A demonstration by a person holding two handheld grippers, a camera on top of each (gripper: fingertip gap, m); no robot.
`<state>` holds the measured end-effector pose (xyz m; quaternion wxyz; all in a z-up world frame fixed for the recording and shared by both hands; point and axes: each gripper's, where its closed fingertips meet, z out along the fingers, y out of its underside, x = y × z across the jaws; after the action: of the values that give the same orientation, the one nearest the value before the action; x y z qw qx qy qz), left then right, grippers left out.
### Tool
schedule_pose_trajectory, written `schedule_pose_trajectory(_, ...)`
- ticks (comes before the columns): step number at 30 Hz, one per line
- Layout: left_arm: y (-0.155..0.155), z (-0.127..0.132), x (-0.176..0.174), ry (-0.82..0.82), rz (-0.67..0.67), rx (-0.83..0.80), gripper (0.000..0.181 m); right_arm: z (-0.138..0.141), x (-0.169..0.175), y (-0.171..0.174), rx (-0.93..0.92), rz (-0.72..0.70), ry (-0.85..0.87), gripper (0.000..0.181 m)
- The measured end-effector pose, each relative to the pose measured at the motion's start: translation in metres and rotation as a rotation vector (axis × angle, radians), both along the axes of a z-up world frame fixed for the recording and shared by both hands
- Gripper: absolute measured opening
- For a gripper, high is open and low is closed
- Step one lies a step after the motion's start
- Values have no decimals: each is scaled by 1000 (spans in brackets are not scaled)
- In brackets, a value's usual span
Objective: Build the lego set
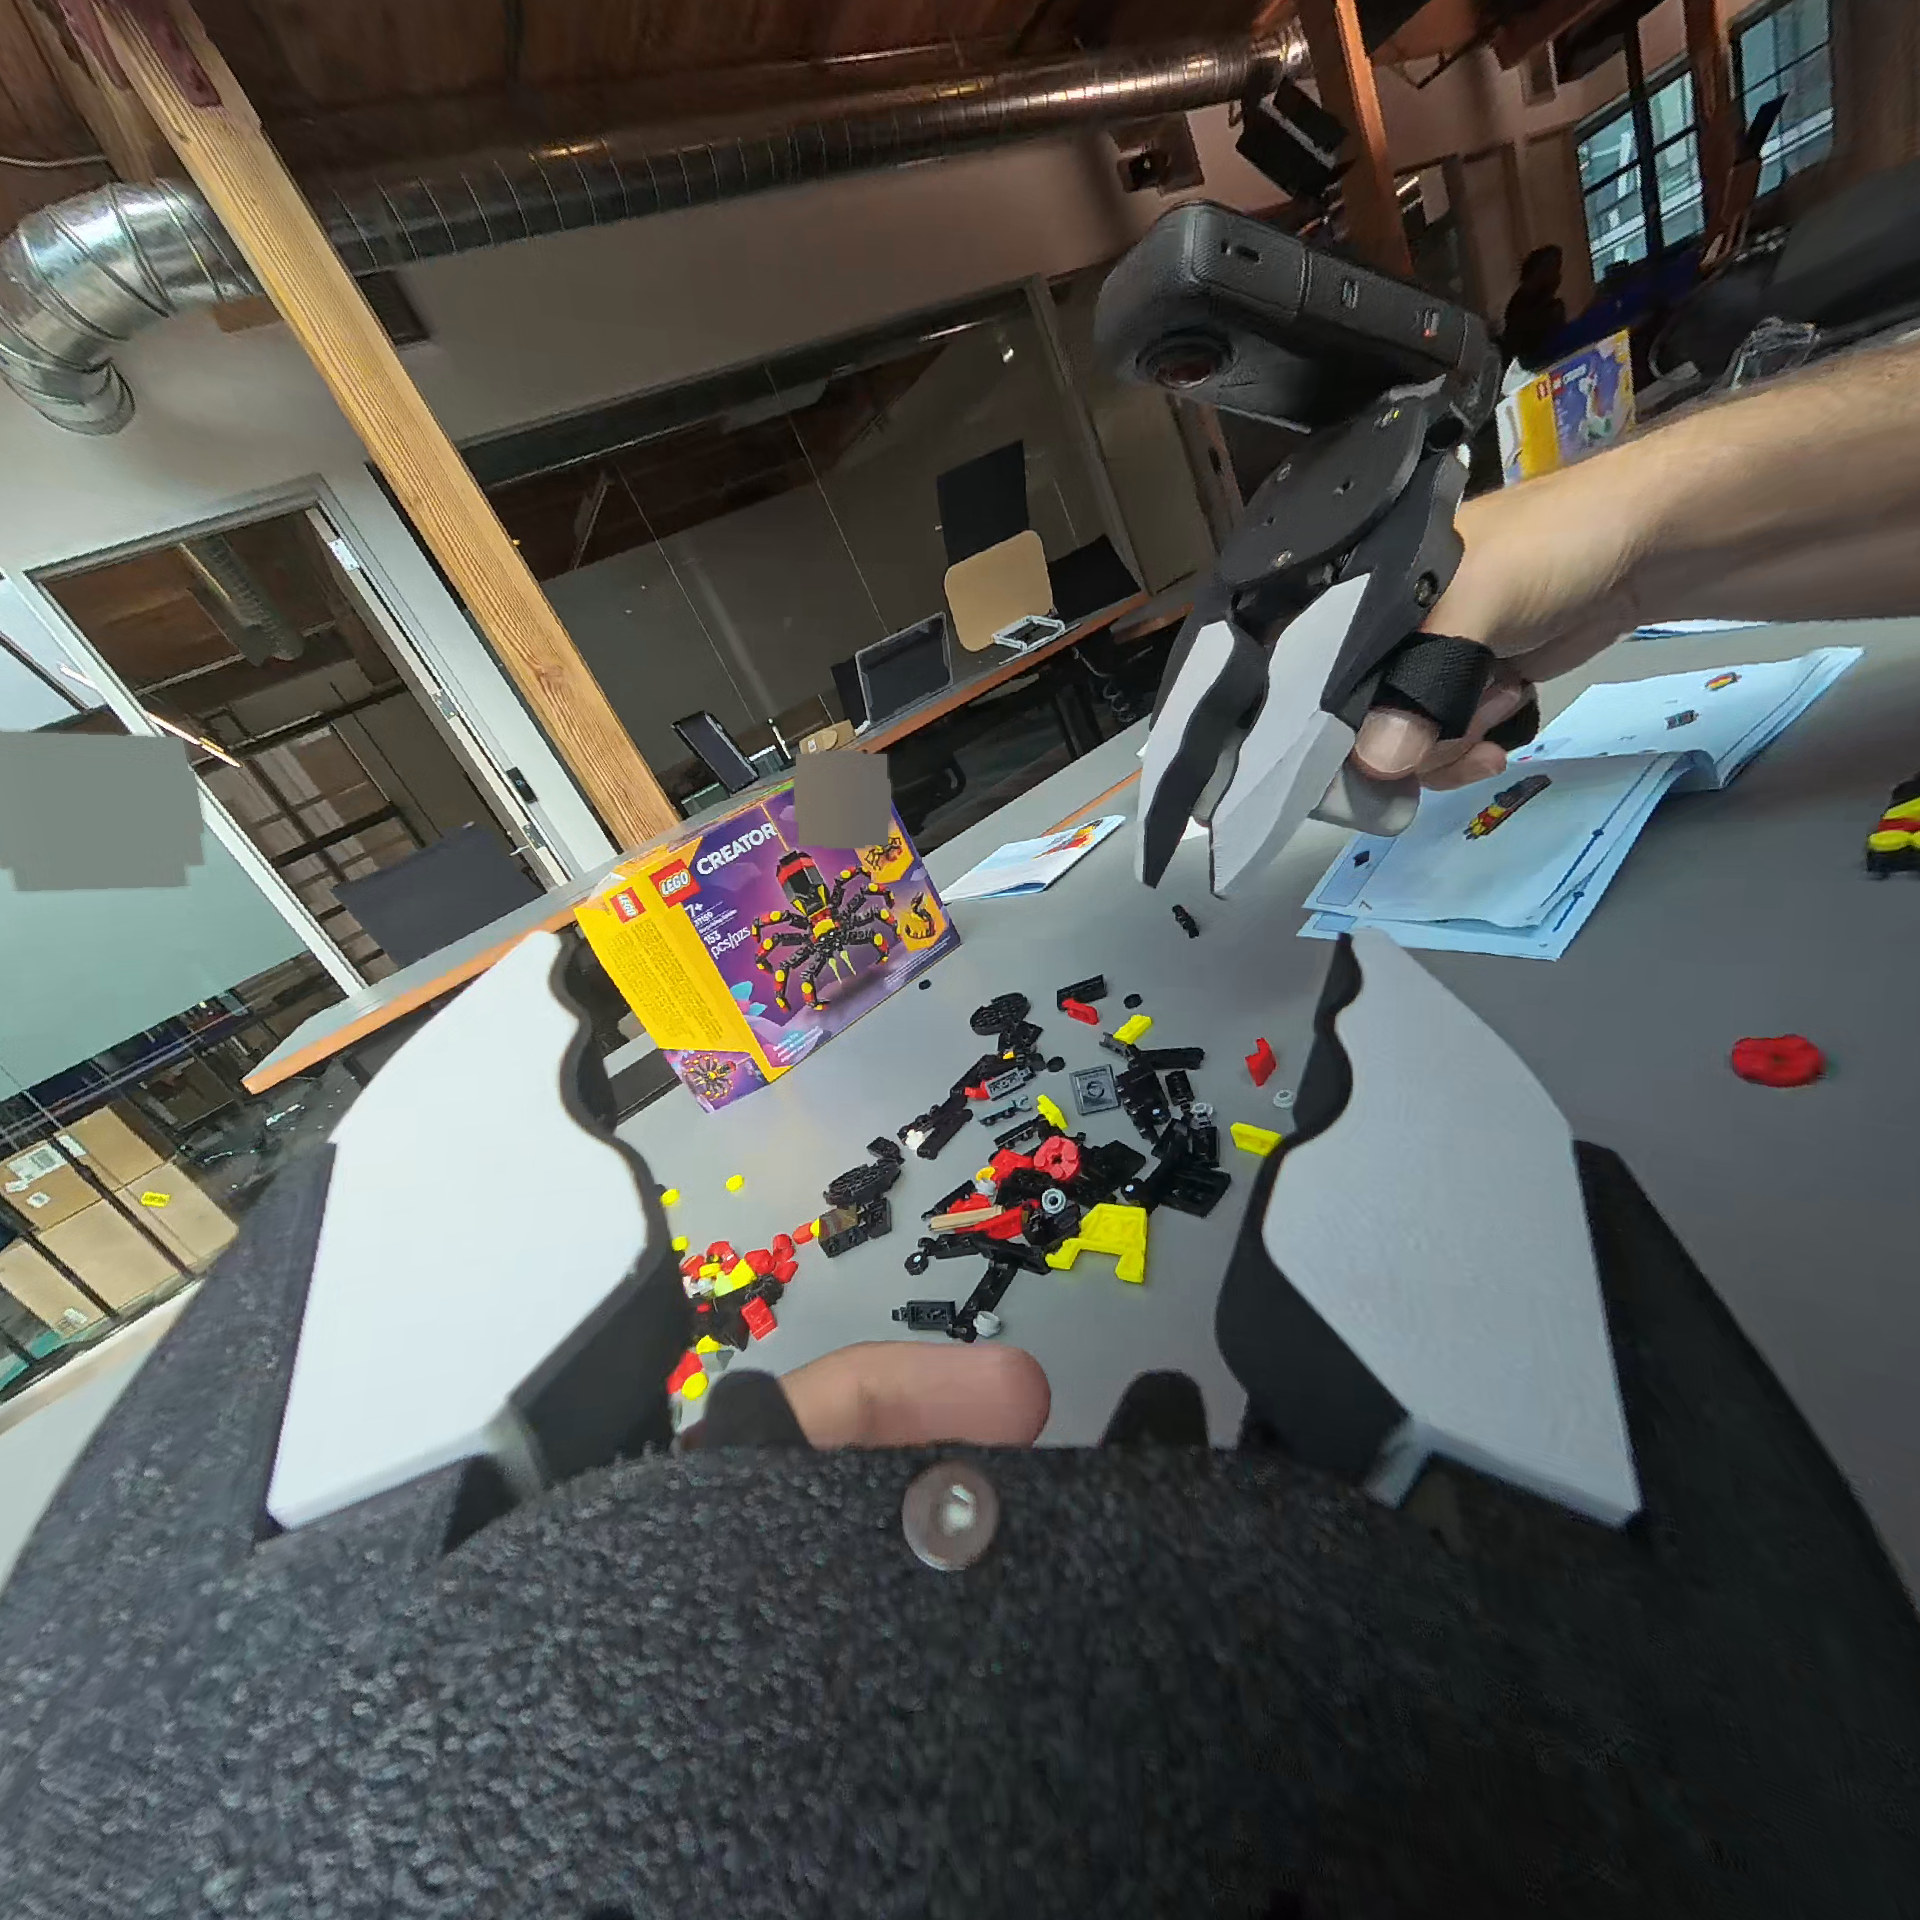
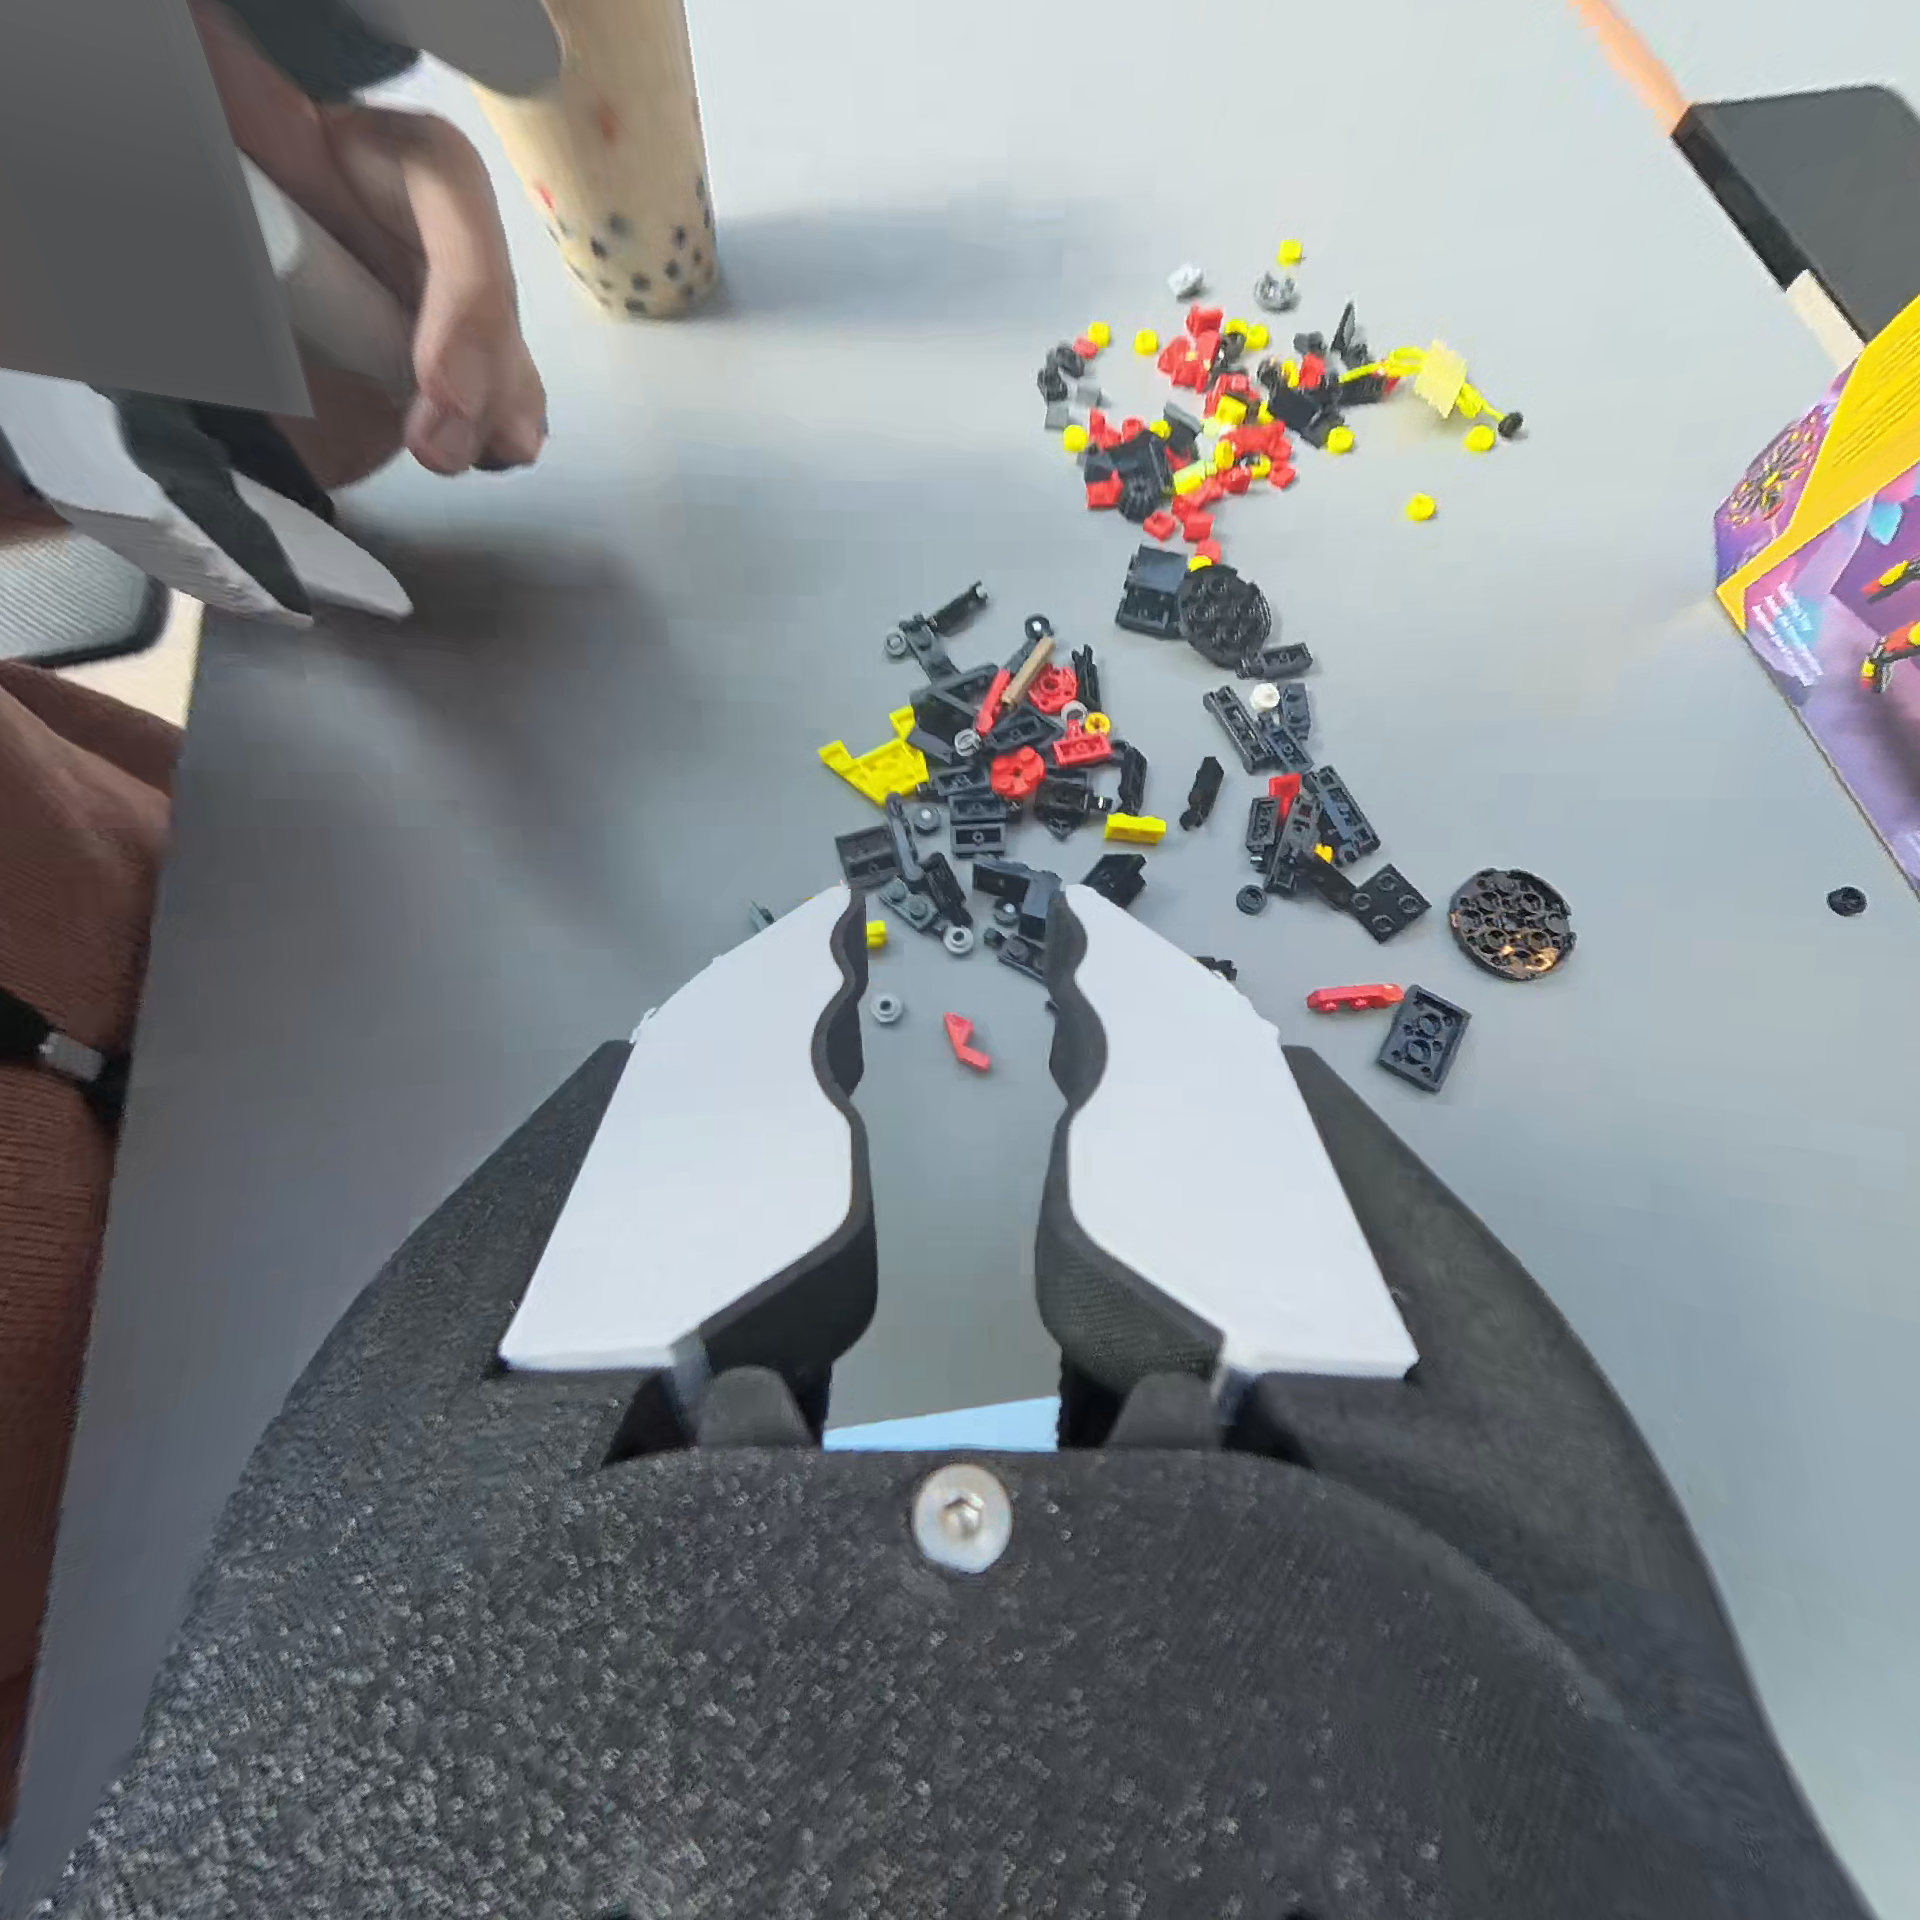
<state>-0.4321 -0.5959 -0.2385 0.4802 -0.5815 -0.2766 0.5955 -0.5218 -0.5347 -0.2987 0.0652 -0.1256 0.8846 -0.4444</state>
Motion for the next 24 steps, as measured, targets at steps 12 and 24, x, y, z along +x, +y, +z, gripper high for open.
schedule_pose_trajectory(12,4,35,5,-31,-123,349,137,96,3,60,-697,-341,25,39)
schedule_pose_trajectory(24,32,43,9,-44,-271,360,94,24,-30,37,-136,-314,177,17)
